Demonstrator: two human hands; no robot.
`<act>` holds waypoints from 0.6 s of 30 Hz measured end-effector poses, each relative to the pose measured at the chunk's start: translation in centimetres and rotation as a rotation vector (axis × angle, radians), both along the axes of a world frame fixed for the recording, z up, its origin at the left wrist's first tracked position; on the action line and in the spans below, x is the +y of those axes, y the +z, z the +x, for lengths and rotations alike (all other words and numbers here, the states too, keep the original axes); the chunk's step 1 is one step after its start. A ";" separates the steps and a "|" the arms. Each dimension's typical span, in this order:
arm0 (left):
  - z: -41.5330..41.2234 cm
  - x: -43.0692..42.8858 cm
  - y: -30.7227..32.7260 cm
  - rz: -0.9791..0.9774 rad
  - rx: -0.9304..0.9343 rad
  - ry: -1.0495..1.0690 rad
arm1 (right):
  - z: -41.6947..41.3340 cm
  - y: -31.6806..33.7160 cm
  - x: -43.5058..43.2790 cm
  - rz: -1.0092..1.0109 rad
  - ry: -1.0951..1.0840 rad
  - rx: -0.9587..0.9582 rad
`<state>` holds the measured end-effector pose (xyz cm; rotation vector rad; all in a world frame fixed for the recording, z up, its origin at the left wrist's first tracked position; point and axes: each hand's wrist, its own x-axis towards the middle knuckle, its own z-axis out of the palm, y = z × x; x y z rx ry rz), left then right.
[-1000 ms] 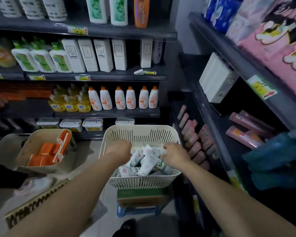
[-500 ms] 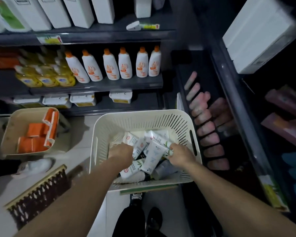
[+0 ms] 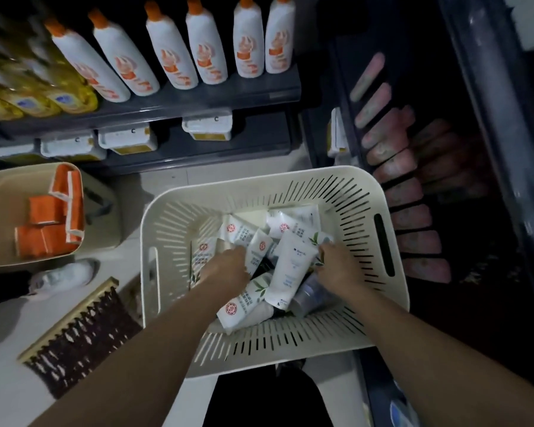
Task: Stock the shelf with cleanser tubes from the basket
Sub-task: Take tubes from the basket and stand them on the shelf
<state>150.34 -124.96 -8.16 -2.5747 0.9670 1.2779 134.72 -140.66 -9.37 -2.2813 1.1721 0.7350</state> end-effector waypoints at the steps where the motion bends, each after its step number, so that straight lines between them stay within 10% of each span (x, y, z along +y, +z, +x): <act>1: 0.0 -0.1 -0.1 -0.009 0.008 0.014 | 0.0 -0.2 0.0 -0.008 0.001 0.017; 18: 3.2 -0.6 3.9 -0.346 0.402 0.509 | -0.5 4.3 0.6 0.305 -0.525 -0.207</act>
